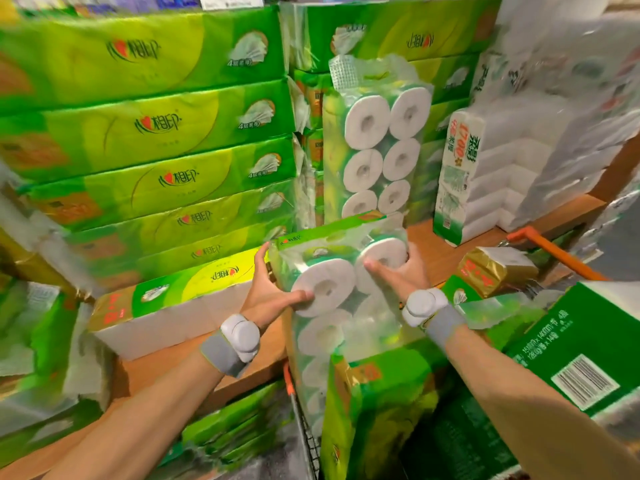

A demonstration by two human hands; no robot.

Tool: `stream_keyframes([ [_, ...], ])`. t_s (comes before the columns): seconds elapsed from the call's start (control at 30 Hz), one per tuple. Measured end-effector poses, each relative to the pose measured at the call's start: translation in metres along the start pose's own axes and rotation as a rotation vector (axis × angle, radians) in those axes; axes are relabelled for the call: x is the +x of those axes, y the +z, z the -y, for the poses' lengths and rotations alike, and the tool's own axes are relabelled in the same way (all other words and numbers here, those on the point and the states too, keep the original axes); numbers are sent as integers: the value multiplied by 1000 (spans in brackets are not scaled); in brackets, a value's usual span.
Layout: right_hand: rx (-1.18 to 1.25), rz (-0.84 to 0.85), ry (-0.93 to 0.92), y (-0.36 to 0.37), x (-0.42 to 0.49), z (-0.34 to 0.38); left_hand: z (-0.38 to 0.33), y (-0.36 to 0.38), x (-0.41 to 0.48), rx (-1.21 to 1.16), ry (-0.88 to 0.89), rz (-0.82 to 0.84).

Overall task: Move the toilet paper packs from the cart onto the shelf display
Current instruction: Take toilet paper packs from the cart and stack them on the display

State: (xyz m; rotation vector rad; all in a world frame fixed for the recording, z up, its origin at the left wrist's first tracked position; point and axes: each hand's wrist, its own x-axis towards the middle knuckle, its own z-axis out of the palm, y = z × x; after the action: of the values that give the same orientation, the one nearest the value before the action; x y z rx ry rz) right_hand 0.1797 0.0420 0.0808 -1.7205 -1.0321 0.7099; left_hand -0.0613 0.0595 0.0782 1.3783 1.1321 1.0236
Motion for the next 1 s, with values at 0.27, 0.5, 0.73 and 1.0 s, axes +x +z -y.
stream_keyframes([
  [0.27, 131, 158, -196, -11, -5, 34, -55, -27, -19, -102, 73, -137],
  [0.5, -66, 401, -25, -30, -9, 21, -74, -26, -25, -106, 147, -142],
  [0.73, -31, 405, -166, -38, 0, 51, -108, -30, -23, -182, 247, -97],
  [1.0, -53, 389, -415, -14, -17, 134, -146, -91, -25, -283, 408, -71],
])
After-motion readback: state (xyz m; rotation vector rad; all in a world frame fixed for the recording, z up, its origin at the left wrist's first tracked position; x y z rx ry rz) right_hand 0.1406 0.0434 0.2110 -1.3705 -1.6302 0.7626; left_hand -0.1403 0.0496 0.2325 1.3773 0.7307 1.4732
